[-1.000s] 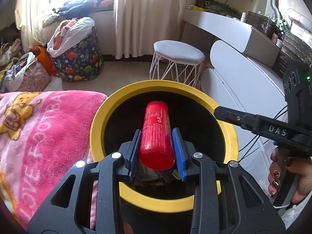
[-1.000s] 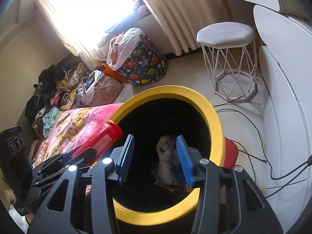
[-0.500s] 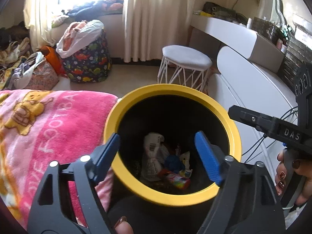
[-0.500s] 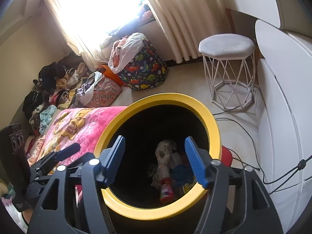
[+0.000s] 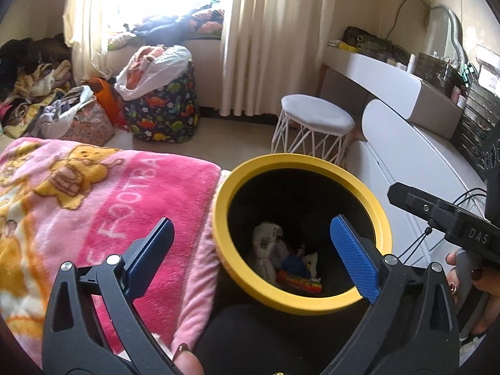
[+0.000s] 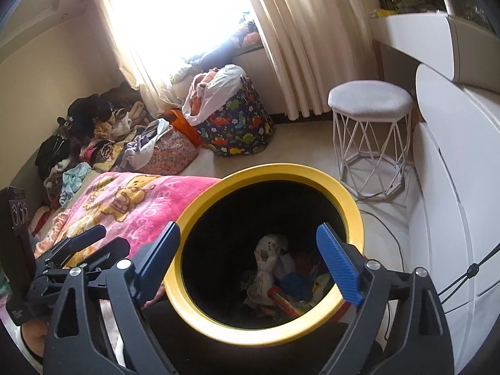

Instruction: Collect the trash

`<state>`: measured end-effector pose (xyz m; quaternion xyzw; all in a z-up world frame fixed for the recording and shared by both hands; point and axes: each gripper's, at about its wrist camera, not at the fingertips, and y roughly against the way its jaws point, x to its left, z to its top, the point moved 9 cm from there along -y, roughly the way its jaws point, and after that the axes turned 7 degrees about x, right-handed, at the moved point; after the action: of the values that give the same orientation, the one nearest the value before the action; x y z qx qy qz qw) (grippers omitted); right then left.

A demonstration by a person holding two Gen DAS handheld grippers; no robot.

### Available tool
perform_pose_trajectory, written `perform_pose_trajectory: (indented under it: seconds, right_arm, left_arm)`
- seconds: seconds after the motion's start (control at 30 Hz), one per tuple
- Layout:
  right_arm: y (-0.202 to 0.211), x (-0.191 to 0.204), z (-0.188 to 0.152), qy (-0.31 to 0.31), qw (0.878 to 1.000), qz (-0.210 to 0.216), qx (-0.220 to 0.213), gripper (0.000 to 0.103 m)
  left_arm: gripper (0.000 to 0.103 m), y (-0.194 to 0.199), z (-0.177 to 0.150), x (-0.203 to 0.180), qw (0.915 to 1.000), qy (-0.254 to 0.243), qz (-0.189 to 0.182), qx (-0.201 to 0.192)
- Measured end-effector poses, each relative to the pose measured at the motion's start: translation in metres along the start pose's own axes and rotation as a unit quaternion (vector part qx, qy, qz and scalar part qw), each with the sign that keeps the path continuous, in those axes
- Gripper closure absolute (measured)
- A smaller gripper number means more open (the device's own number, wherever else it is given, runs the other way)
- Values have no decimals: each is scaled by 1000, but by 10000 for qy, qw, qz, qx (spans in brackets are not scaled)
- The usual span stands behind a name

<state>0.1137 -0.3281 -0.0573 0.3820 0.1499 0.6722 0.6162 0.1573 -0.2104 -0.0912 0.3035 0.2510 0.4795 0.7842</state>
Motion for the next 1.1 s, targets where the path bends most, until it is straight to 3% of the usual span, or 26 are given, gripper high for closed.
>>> perform_pose_trajectory:
  seconds: [0.17,0.57,0.87,1.1]
  right_arm:
    - [18,17,0,153,9989,-26,-449,7]
    - [66,42,-7,618,9806,-350,-1828,7]
    - [76,45,-15,750,9696,-543,-2266,7]
    - [79,47,-17,857,9664,-595,-2350,7]
  left_arm:
    - [11,23,-3,14,9993,123,197,-296]
    - [11,72,-18,42,9928,279,751,-885]
    - [11,83,-26,47,9903,384,762,-1098]
    - [11,82,-27,46,9901,409,736,-1124]
